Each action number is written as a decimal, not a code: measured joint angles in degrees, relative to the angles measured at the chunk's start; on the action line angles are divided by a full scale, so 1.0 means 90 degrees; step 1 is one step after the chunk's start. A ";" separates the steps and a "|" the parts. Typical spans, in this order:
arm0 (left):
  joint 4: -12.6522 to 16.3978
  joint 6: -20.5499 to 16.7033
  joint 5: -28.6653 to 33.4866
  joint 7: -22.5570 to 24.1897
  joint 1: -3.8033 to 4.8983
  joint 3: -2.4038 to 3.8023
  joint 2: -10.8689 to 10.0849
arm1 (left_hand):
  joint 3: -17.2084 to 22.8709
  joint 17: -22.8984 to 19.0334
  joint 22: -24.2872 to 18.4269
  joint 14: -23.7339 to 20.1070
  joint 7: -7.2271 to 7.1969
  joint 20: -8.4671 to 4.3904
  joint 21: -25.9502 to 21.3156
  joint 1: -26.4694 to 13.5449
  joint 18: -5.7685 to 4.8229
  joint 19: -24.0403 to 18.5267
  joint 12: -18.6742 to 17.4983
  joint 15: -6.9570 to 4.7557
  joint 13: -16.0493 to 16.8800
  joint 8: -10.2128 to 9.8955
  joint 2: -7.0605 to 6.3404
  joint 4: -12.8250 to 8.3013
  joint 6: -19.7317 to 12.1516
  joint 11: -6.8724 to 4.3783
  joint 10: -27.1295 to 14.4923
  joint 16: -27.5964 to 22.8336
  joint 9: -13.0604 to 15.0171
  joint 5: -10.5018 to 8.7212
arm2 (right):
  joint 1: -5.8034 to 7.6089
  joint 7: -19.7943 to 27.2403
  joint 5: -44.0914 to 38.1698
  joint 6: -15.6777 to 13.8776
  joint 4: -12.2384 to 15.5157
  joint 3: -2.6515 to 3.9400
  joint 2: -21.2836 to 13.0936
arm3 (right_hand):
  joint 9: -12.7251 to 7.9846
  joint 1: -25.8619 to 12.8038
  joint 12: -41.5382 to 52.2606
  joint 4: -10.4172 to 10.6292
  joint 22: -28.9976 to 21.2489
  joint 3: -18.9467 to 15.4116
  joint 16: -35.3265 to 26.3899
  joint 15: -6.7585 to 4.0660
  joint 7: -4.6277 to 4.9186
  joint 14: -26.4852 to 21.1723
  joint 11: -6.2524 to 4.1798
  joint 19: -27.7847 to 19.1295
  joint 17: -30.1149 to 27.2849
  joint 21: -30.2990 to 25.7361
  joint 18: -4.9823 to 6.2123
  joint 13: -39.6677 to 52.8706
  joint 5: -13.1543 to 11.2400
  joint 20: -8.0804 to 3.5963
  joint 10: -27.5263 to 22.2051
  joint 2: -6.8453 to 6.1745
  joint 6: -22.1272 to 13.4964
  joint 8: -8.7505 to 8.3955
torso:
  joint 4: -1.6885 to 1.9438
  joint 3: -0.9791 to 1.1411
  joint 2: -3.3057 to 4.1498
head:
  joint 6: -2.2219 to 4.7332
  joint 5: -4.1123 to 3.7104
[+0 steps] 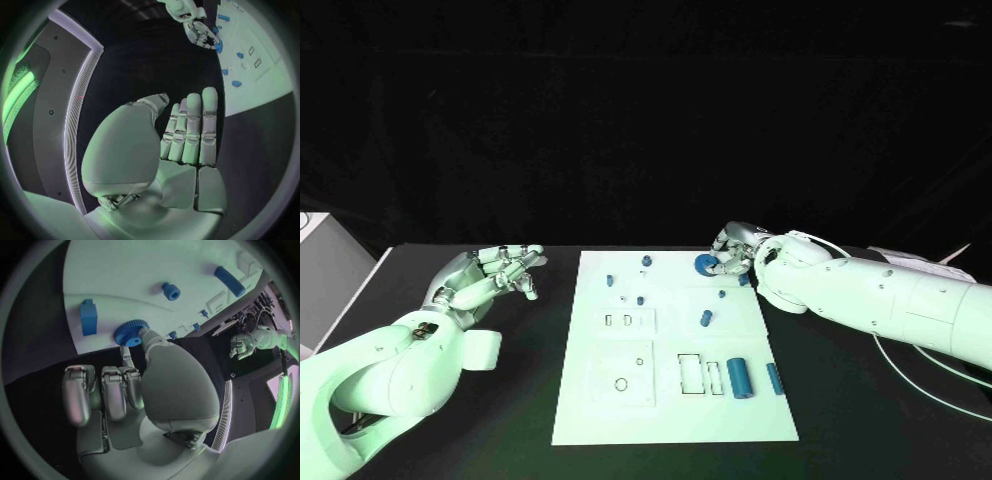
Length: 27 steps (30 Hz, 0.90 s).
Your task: Assemble the parts on the task board
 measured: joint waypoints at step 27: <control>-0.0011 0.0002 0.0000 -0.0011 0.0000 0.0001 0.0002 | 0.0000 0.0000 -0.0001 0.0000 0.0000 0.0000 0.0000 0.0000 0.0000 0.0000 0.0000 0.0000 -0.0002 0.0000 0.0000 0.0000 0.0000 0.0000 0.0000 0.0000 -0.0002 0.0000 | -0.0041 0.0096 -0.0531 -0.0883 0.0814 -0.0002 -0.0047 | 0.0001 0.0036 0.0000 0.0052 -0.0002 0.0706 0.0000 -0.0149 -0.0056 0.0014 -0.0081 -0.0012 -0.0002 0.0097 0.0002 -0.0002 -0.0061 -0.0129 -0.0009 0.0150 0.0351 0.0153 | 0.0004 -0.0005 -0.0014 | 0.0021 -0.0009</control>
